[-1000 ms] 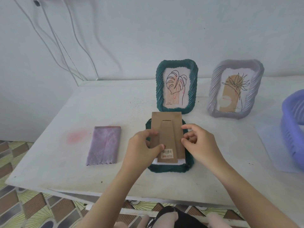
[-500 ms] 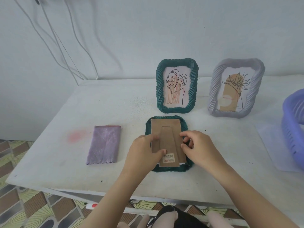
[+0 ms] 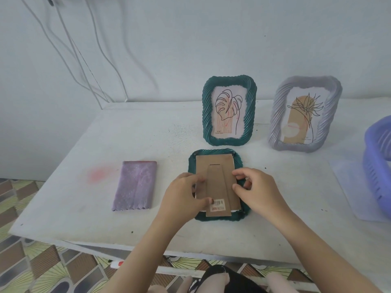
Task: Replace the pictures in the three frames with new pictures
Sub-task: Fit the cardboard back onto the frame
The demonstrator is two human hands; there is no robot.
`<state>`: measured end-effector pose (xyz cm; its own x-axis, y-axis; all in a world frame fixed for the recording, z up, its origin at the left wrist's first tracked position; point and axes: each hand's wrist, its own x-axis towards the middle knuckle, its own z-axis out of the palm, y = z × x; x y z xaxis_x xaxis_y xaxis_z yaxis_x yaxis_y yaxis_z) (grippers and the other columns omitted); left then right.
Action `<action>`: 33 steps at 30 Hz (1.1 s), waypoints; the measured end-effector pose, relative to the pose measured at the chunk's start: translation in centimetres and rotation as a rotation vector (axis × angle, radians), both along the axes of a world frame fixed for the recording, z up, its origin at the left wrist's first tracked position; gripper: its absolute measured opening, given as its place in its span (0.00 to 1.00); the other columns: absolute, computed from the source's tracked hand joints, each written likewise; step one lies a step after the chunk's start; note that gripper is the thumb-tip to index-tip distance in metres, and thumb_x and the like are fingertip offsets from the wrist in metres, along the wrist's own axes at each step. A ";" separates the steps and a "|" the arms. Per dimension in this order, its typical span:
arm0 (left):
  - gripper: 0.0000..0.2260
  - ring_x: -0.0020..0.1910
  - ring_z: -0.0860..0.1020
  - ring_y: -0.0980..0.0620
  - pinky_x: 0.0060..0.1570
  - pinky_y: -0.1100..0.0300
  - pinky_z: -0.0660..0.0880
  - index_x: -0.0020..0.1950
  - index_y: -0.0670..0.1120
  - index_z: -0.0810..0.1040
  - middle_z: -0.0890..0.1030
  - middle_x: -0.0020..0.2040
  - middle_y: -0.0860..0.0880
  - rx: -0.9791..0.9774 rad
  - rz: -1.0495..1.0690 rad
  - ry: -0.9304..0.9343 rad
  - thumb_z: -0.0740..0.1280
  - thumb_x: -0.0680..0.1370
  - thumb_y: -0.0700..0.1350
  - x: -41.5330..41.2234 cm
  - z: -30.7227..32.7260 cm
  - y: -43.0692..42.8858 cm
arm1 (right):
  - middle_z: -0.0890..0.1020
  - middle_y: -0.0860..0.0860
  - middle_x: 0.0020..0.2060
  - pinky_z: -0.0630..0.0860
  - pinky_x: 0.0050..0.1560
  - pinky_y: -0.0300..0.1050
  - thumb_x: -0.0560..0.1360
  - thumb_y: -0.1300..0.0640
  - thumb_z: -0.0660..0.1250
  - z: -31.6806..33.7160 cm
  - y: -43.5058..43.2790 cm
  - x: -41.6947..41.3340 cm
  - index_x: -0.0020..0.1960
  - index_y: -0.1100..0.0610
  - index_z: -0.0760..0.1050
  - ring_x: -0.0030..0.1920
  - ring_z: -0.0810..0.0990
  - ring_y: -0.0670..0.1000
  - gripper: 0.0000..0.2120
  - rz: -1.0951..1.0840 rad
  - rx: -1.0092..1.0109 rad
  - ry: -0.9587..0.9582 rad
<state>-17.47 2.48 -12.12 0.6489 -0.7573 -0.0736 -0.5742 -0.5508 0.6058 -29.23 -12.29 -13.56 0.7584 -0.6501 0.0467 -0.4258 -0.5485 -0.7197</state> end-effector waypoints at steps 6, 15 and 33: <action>0.26 0.46 0.73 0.58 0.46 0.67 0.69 0.66 0.51 0.73 0.71 0.65 0.54 0.018 -0.050 -0.001 0.73 0.69 0.49 0.2 0.0 0.3 | 0.73 0.39 0.38 0.66 0.38 0.23 0.70 0.61 0.69 0.2 0.5 -0.1 0.62 0.52 0.74 0.35 0.71 0.41 0.20 -0.007 -0.014 -0.037; 0.22 0.44 0.76 0.58 0.43 0.68 0.72 0.65 0.54 0.73 0.69 0.68 0.59 -0.041 -0.028 0.025 0.70 0.71 0.50 0.1 0.1 0.3 | 0.78 0.43 0.49 0.65 0.38 0.27 0.70 0.58 0.70 -0.3 0.1 -0.1 0.61 0.49 0.74 0.36 0.72 0.43 0.21 -0.021 0.034 -0.044; 0.29 0.60 0.72 0.51 0.58 0.58 0.71 0.70 0.49 0.68 0.66 0.69 0.51 0.108 -0.111 -0.061 0.70 0.71 0.52 1.2 0.0 -0.9 | 0.61 0.48 0.73 0.56 0.68 0.39 0.71 0.49 0.69 -0.6 -0.7 0.8 0.71 0.55 0.65 0.72 0.61 0.48 0.30 0.105 -0.037 0.064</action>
